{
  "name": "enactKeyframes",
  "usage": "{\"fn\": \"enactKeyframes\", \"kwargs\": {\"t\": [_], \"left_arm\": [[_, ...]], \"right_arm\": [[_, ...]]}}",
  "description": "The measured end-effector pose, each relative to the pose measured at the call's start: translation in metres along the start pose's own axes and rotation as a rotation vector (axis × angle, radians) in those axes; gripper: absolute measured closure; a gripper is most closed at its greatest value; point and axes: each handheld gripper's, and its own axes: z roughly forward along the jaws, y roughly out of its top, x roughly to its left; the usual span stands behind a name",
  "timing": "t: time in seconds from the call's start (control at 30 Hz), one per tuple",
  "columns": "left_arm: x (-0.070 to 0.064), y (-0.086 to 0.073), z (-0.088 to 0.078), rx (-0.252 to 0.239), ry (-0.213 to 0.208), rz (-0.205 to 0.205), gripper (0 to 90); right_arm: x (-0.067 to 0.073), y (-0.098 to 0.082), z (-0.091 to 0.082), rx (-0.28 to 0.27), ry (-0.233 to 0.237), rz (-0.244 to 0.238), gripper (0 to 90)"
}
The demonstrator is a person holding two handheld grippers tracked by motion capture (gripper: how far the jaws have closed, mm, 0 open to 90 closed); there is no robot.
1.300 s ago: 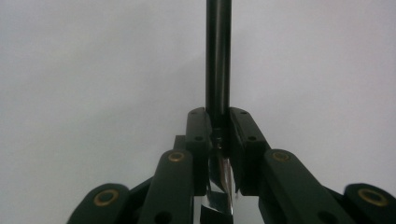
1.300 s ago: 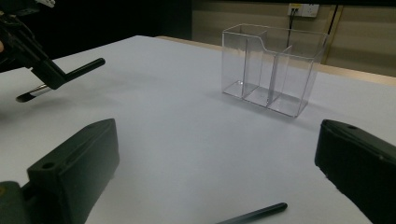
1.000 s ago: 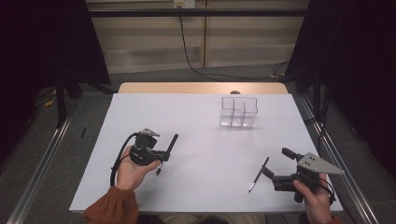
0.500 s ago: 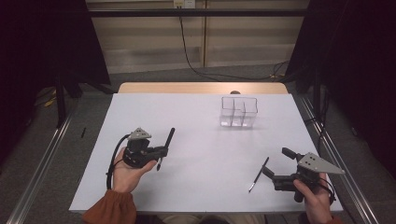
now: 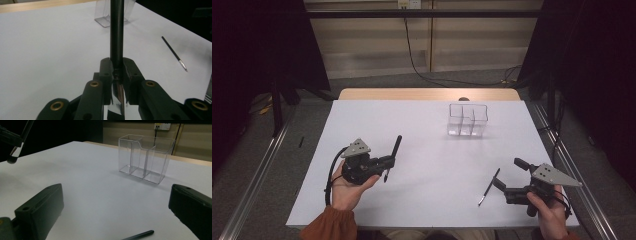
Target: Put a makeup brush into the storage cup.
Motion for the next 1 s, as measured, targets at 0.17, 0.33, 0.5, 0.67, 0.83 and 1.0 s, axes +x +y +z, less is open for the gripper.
{"fn": "enactKeyframes", "kwargs": {"t": [0.17,0.33,0.5,0.67,0.83,1.0], "left_arm": [[-0.006,0.005,0.001,-0.006,-0.032,0.01,79.1],[-0.007,0.007,0.005,0.009,-0.061,0.017,79.1],[-0.007,0.01,0.009,0.016,-0.07,0.021,79.1],[-0.007,0.016,0.013,0.022,-0.091,0.023,79.1],[-0.01,0.021,0.023,0.041,-0.124,0.028,79.1],[-0.016,0.024,0.034,0.04,-0.157,0.037,79.1]], "right_arm": [[0.001,0.0,0.0,-0.001,0.021,0.001,0.0],[0.003,0.001,0.002,0.002,0.04,-0.021,0.0],[0.006,0.004,0.011,0.024,0.093,-0.051,0.0],[0.008,0.008,0.019,0.03,0.136,-0.052,0.0],[0.009,0.014,0.026,0.043,0.166,-0.042,0.0],[0.014,0.023,0.04,0.042,0.211,-0.041,0.0]]}}
